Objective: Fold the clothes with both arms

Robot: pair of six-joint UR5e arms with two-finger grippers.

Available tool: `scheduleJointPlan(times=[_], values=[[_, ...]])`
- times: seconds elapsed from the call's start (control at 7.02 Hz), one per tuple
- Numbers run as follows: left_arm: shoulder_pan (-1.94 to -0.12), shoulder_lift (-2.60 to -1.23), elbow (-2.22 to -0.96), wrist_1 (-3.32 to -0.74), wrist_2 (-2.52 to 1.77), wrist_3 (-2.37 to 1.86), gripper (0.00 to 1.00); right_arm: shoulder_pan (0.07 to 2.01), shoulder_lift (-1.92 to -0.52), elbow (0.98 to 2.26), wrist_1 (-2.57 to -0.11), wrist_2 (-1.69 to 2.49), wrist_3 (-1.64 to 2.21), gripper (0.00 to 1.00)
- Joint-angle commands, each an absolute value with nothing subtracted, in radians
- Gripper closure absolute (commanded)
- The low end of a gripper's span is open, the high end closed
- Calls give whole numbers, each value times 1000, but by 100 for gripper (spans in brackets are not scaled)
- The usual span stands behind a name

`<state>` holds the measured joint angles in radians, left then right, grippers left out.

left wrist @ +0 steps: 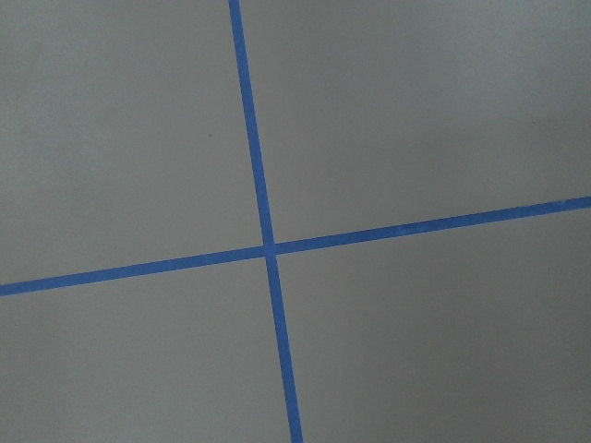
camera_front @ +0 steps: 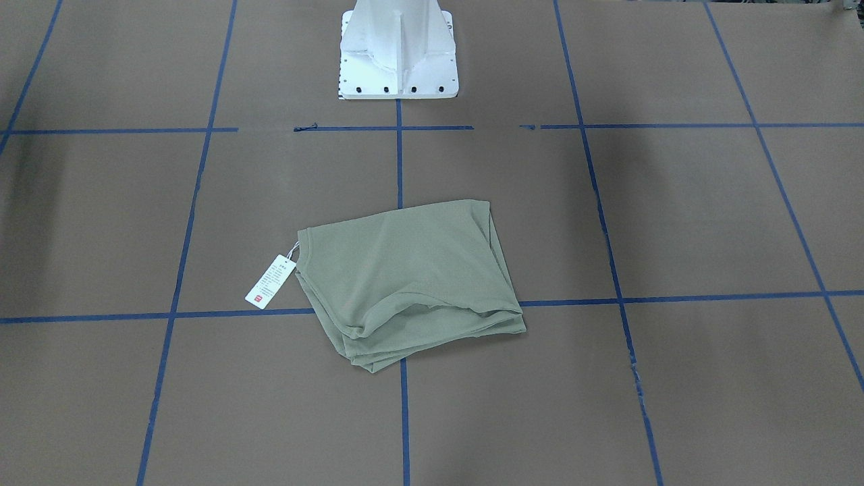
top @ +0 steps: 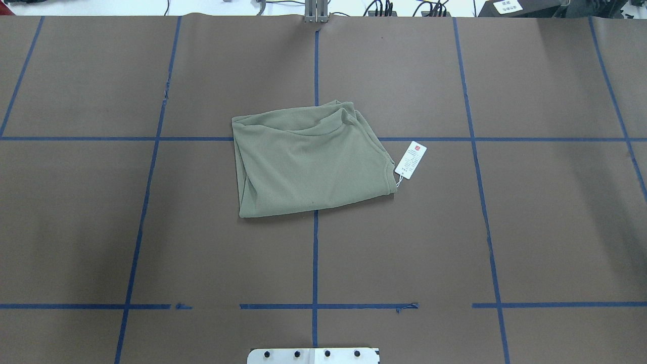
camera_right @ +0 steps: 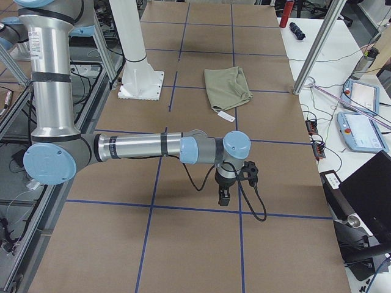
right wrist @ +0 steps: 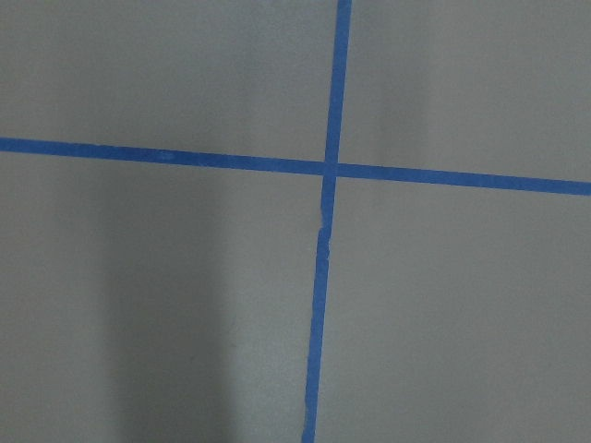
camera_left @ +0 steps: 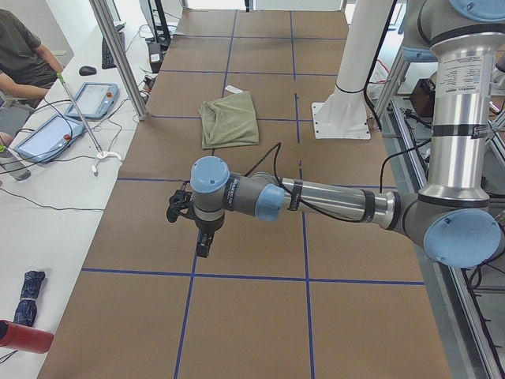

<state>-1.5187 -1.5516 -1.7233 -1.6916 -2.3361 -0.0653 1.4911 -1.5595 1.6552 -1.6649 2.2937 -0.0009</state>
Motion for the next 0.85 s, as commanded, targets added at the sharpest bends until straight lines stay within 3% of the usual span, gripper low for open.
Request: scheduleJointPlan(times=[0.0, 0.71], values=[[-1517, -1555, -1729, -1663, -2336, -66, 0, 1491, -1572, 1658, -1664, 2290, 11, 0], [-1519, -1537, -1779, -1658, -2342, -64, 0, 1491, -1591, 1674, -1655, 2339, 11, 0]])
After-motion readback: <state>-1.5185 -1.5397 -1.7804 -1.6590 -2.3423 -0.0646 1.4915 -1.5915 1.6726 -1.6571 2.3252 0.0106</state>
